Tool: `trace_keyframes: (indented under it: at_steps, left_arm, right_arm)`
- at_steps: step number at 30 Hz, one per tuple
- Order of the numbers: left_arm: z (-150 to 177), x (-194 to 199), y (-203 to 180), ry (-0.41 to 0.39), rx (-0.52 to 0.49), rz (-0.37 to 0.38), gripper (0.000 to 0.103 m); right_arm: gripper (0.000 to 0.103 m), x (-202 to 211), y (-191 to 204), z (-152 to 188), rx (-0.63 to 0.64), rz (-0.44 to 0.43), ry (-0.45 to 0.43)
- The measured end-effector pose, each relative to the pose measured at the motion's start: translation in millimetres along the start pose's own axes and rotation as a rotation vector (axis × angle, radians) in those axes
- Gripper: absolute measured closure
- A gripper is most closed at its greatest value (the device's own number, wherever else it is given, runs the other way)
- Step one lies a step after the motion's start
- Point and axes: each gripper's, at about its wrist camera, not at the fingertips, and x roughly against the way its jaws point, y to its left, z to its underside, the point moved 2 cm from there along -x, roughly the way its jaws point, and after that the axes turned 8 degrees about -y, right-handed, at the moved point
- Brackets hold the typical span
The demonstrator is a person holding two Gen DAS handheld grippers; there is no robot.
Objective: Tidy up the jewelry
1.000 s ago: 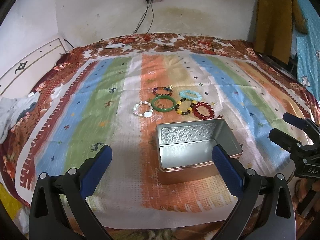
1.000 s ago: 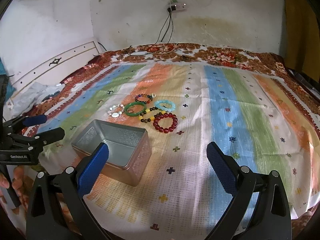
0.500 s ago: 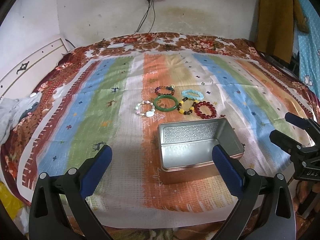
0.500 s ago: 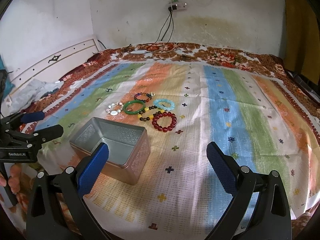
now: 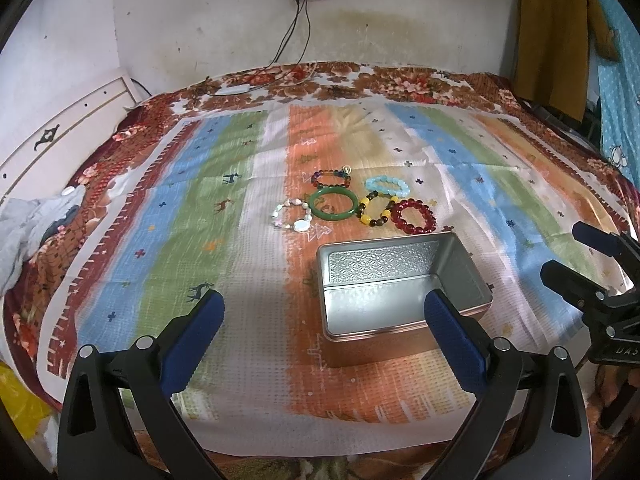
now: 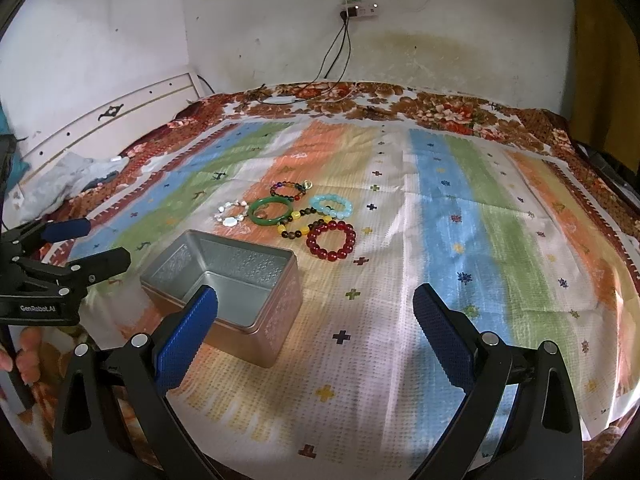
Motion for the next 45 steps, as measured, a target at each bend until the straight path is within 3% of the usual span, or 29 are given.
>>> trace_keyframes:
  at_steps: [21, 31, 45]
  left_arm:
    - [-8, -7, 0, 0.022, 0.009, 0.016, 0.006]
    - [-24, -28, -4, 0.053, 0.003, 0.012, 0.006]
    - [-54, -79, 22, 0.126, 0.021, -0.028, 0.006]
  right_arm:
    - [0.004, -25, 3, -6, -0.009, -0.018, 0.055]
    - [0.004, -41, 2, -18, -0.005, -0.031, 0.061]
    - [0.004, -83, -17, -32, -0.058, -0.046, 0.154]
